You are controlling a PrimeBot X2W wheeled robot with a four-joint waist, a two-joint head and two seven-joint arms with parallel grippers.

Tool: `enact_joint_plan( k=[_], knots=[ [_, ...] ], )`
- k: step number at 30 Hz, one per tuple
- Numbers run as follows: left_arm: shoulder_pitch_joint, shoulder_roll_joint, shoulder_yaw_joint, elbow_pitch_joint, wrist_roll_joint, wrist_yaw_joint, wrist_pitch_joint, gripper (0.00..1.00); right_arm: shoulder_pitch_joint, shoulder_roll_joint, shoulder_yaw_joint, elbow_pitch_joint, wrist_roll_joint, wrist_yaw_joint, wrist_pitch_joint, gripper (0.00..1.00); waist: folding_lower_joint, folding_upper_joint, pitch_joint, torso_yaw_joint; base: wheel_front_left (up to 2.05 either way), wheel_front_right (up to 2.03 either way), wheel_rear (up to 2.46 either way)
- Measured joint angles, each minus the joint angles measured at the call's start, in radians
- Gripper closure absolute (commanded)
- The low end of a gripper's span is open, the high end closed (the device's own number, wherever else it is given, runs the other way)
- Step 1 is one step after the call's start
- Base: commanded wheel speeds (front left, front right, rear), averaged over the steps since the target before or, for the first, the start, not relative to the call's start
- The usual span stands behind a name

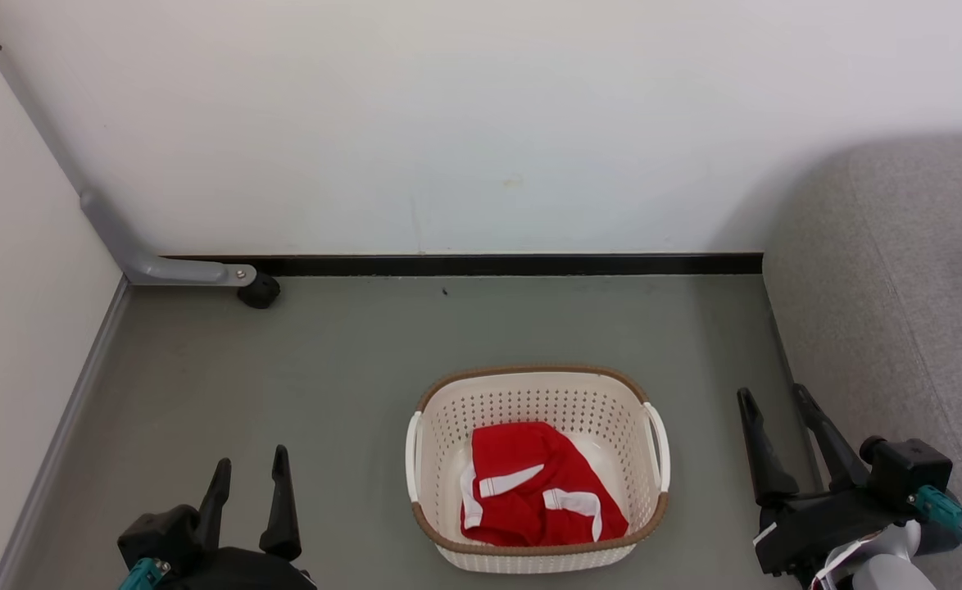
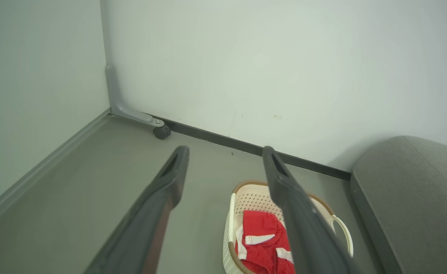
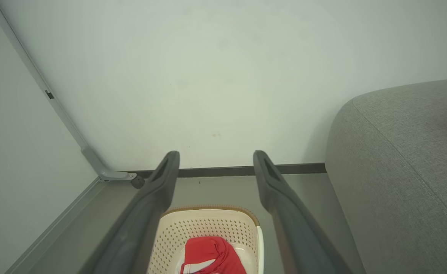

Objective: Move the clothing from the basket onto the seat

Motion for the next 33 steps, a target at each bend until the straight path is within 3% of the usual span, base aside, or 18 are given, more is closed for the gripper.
enact_joint_plan(
  k=[14,33],
  knots=[
    [-0.018,-0.001,-0.019,-0.056,0.03,-0.019,0.0,0.0,0.002,0.018,0.004,-0.046,-0.006,0.0,0.0,0.0,0.0001,0.0,0.093,-0.04,0.0,0.0,0.0],
    [-0.221,0.037,-0.095,-0.118,0.133,-0.045,0.034,0.0,-0.087,0.039,0.066,-0.086,-0.01,0.0,0.0,0.0,0.0002,0.0001,0.324,-0.114,0.0,0.0,0.0]
  ],
)
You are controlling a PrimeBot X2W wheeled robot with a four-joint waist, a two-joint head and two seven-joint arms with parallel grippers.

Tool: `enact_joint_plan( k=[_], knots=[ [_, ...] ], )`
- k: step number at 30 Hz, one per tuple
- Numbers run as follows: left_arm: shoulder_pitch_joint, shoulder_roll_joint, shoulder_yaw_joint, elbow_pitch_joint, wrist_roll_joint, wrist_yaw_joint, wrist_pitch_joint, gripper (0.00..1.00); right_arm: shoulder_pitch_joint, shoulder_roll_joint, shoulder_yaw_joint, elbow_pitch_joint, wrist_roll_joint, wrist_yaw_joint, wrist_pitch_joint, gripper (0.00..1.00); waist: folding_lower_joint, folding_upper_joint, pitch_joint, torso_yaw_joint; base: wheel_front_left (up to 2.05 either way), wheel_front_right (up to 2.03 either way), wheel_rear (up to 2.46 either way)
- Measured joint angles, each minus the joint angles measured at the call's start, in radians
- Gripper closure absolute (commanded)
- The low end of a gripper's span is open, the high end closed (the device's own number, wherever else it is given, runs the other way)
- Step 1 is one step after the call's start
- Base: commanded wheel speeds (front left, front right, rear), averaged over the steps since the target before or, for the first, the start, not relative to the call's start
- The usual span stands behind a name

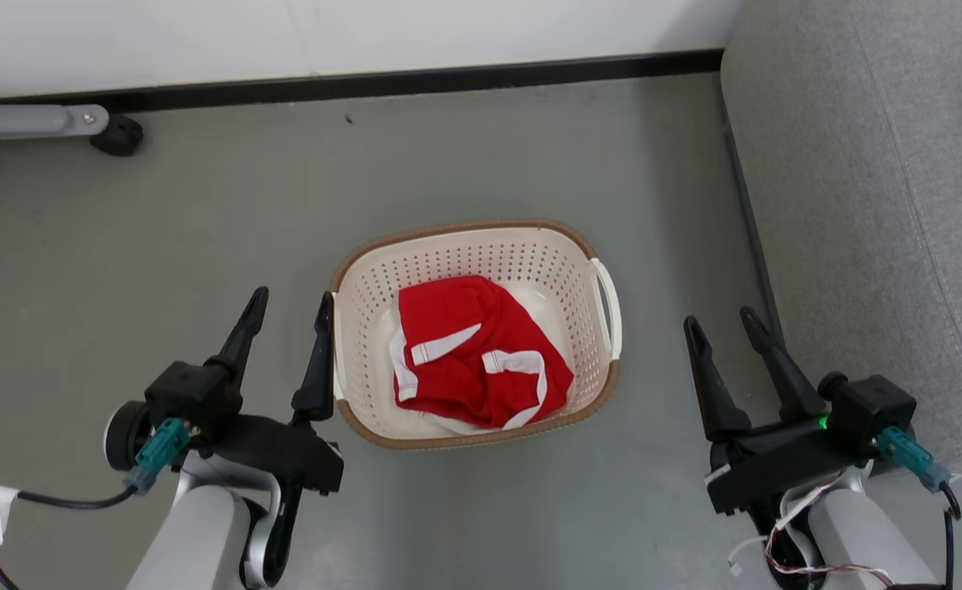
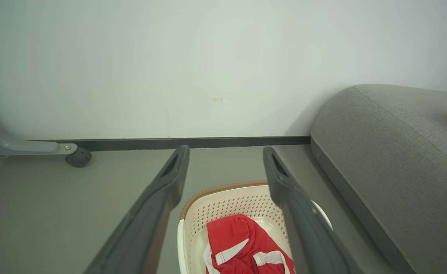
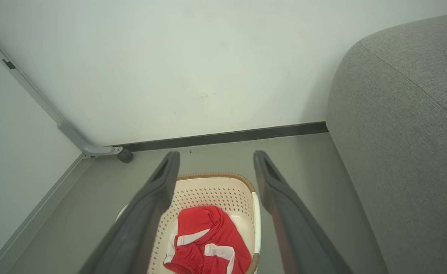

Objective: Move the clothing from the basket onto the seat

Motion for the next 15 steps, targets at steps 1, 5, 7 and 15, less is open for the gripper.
enact_joint_plan(
  k=[1,5,7,15],
  knots=[
    [-0.013,0.002,-0.004,-0.002,0.005,0.0,0.006,0.0,-0.012,0.0,0.002,-0.002,0.0,0.0,0.0,0.0,0.0,0.0,0.014,-0.004,0.0,0.0,0.0],
    [-0.063,0.021,-0.019,-0.013,0.025,-0.001,0.031,0.0,-0.061,0.0,0.01,-0.012,0.0,0.0,0.0,0.0,0.0001,0.0,0.07,-0.023,0.0,0.0,0.0],
    [-0.089,0.029,-0.029,-0.018,0.038,-0.001,0.048,0.0,-0.08,-0.001,0.03,-0.021,0.012,-0.006,0.0,0.0,0.0001,0.0,0.098,-0.032,0.0,0.0,0.0],
    [-0.196,0.049,-0.075,-0.034,0.094,-0.018,0.123,0.0,-0.139,0.0,0.122,-0.061,0.087,-0.049,0.0,0.0,0.0001,0.0001,0.214,-0.068,0.0,0.0,0.0]
  ],
)
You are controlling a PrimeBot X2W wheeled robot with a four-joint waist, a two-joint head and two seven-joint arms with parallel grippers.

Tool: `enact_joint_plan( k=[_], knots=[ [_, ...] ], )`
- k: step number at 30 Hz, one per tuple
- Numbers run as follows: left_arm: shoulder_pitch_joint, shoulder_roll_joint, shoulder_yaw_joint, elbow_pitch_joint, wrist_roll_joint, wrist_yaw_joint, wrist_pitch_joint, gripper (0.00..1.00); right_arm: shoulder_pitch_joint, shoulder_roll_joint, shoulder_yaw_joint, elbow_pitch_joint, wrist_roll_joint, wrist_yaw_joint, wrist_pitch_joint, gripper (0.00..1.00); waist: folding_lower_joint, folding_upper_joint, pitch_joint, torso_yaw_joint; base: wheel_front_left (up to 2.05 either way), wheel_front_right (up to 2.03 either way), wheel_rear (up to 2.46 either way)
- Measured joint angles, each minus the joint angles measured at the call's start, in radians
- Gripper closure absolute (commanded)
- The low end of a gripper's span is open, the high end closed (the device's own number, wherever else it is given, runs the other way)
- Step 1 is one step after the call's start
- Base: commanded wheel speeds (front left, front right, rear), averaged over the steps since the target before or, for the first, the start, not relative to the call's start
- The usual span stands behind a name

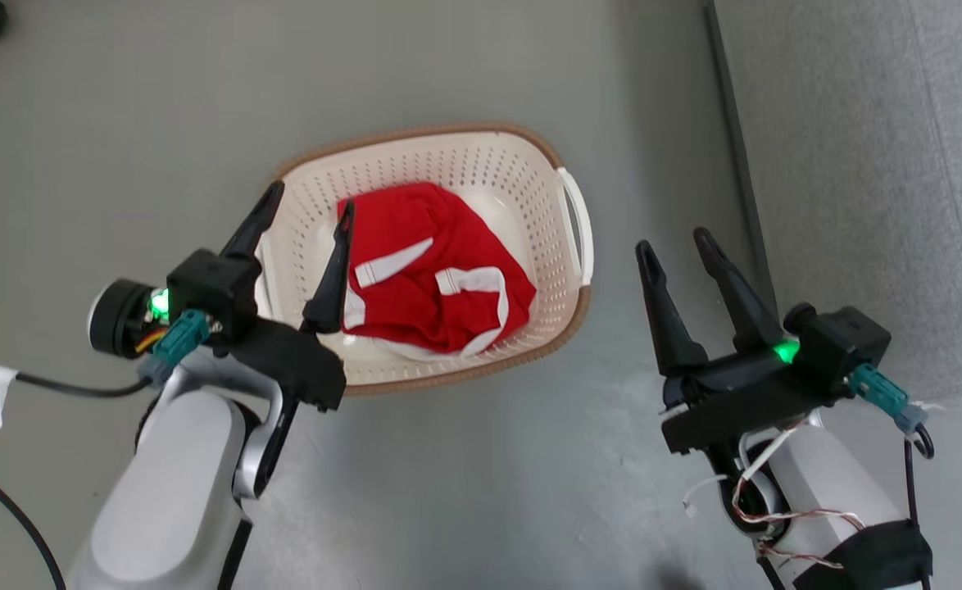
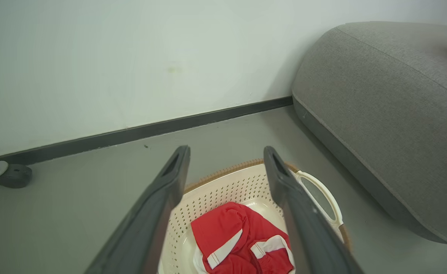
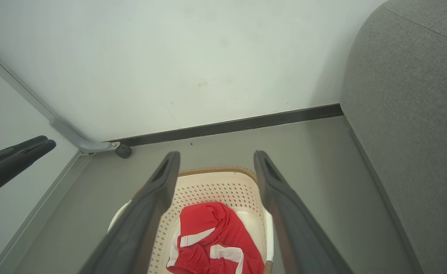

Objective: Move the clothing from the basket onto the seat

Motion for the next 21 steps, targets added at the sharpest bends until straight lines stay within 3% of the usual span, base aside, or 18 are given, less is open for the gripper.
enact_joint_plan(
  k=[10,21],
  knots=[
    [-0.138,0.014,-0.038,0.002,0.054,-0.008,0.098,0.0,-0.084,0.0,0.049,-0.029,0.052,-0.04,0.0,0.0,-0.0001,0.0001,0.141,-0.042,0.0,0.0,0.0],
    [-0.266,0.01,-0.086,0.061,0.125,-0.006,0.224,0.0,-0.137,0.0,0.108,-0.024,0.085,-0.062,0.0,0.0,-0.0002,0.0001,0.244,-0.075,0.0,0.0,0.0]
  ],
)
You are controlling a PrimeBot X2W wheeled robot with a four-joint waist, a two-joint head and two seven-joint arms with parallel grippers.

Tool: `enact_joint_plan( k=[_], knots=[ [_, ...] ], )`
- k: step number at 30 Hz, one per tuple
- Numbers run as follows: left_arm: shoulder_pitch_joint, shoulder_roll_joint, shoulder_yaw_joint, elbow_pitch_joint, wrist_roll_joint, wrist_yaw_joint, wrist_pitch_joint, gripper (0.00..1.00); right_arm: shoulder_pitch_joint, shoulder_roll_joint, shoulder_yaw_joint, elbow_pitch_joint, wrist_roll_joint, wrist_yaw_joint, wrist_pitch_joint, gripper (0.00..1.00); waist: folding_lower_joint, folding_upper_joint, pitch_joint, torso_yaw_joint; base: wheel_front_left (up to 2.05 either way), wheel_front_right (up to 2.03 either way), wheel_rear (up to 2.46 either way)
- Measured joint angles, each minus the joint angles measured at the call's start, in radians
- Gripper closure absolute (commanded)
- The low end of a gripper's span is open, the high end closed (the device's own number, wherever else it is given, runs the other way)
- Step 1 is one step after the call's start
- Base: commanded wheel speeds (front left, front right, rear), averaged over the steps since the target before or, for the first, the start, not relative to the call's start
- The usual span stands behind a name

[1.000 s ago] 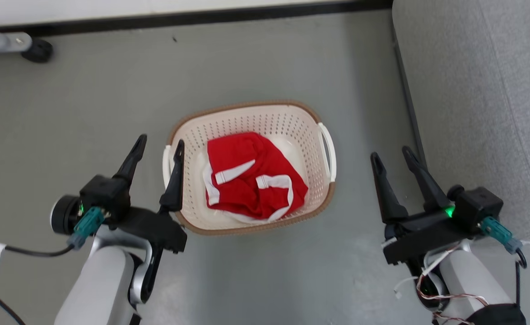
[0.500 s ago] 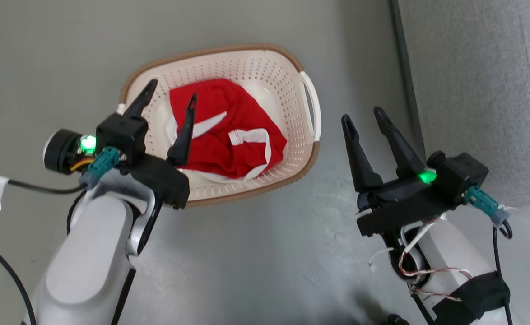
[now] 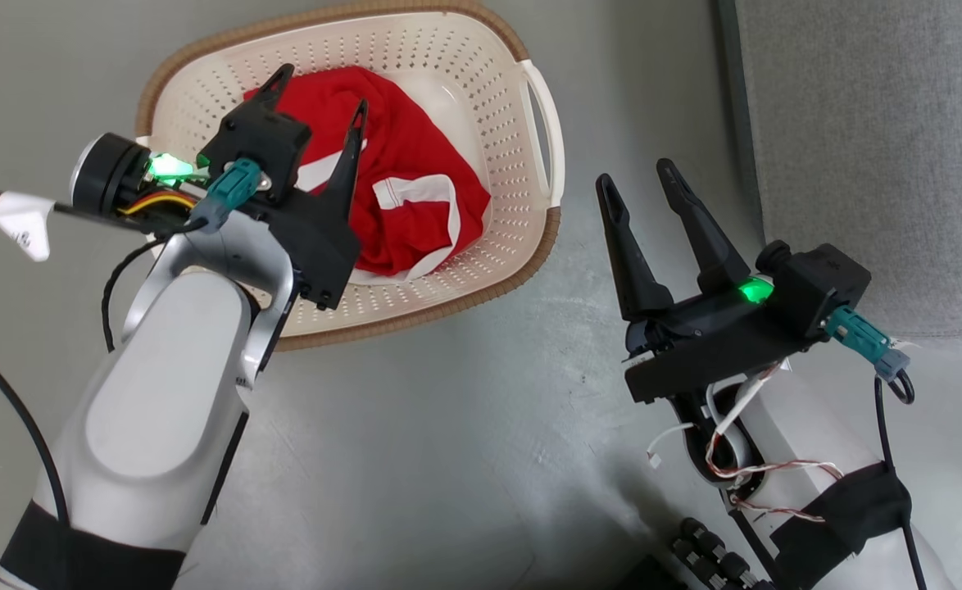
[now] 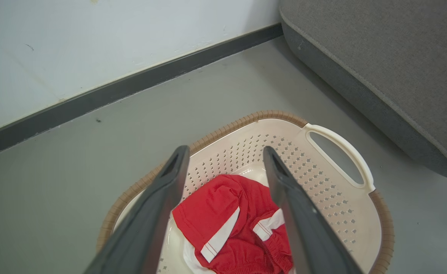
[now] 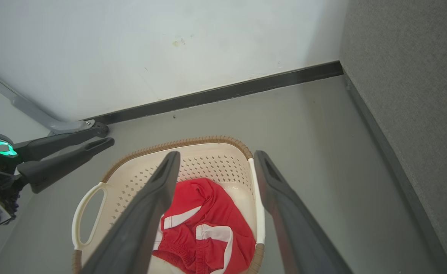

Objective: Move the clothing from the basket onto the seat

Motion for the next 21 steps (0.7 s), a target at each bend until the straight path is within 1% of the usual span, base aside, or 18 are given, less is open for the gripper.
enact_joint_plan(
  k=[9,12,16,21],
  knots=[
    [-0.092,0.024,-0.054,0.064,0.068,-0.003,0.121,0.0,-0.033,0.0,0.05,-0.004,0.046,-0.024,0.0,0.0,0.0,-0.0001,0.051,-0.026,0.0,0.0,0.0],
    [-0.127,0.029,-0.074,0.081,0.098,-0.012,0.155,0.0,-0.044,0.0,0.073,-0.009,0.062,-0.036,0.0,0.0,0.0,-0.0001,0.067,-0.035,0.0,0.0,0.0],
    [-0.157,0.029,-0.089,0.099,0.112,-0.021,0.186,0.0,-0.05,0.0,0.089,-0.015,0.077,-0.04,0.0,0.0,-0.0001,-0.0002,0.083,-0.045,0.0,0.0,0.0],
    [-0.187,0.03,-0.1,0.12,0.121,-0.029,0.226,0.0,-0.052,0.0,0.106,-0.026,0.095,-0.055,0.0,0.0,-0.0001,-0.0002,0.114,-0.06,0.0,0.0,0.0]
  ],
)
